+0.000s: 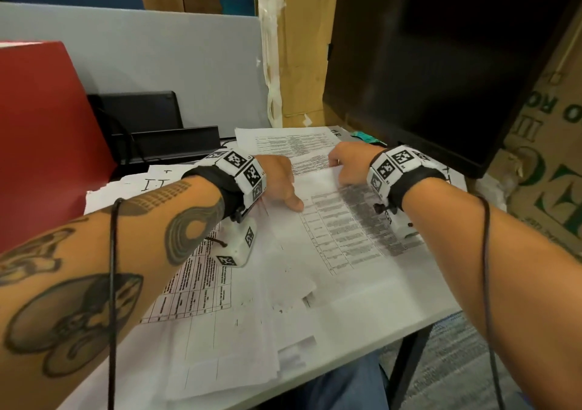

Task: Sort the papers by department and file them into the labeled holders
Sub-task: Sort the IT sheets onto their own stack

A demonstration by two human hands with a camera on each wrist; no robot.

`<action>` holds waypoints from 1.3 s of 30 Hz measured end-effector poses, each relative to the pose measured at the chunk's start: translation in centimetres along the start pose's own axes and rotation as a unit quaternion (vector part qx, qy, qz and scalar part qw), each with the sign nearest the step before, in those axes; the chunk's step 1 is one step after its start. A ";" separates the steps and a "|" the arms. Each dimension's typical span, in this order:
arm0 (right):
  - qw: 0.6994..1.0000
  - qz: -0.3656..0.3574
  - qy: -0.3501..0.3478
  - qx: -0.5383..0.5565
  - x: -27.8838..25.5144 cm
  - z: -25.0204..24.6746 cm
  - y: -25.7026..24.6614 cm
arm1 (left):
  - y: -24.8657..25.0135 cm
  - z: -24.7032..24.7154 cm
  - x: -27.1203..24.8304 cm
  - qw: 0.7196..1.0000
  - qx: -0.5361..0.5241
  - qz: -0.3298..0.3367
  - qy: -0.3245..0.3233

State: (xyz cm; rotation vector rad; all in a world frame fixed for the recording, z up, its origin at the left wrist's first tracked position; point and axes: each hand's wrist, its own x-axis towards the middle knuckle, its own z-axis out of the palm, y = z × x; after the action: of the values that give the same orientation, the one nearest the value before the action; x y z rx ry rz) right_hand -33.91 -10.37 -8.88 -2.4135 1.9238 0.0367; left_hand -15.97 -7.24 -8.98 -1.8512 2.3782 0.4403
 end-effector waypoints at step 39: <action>0.916 -0.279 0.153 0.244 2.7 -4.4 -16.1 | -15.1 -10.0 -9.1 0.967 -0.146 0.003 0.210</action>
State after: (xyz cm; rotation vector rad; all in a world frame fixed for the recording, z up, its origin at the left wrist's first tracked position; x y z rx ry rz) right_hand -17.70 -9.73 -4.14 -2.5805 1.0474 -0.7832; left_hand 1.89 -4.93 0.28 -2.2612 2.7088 0.4563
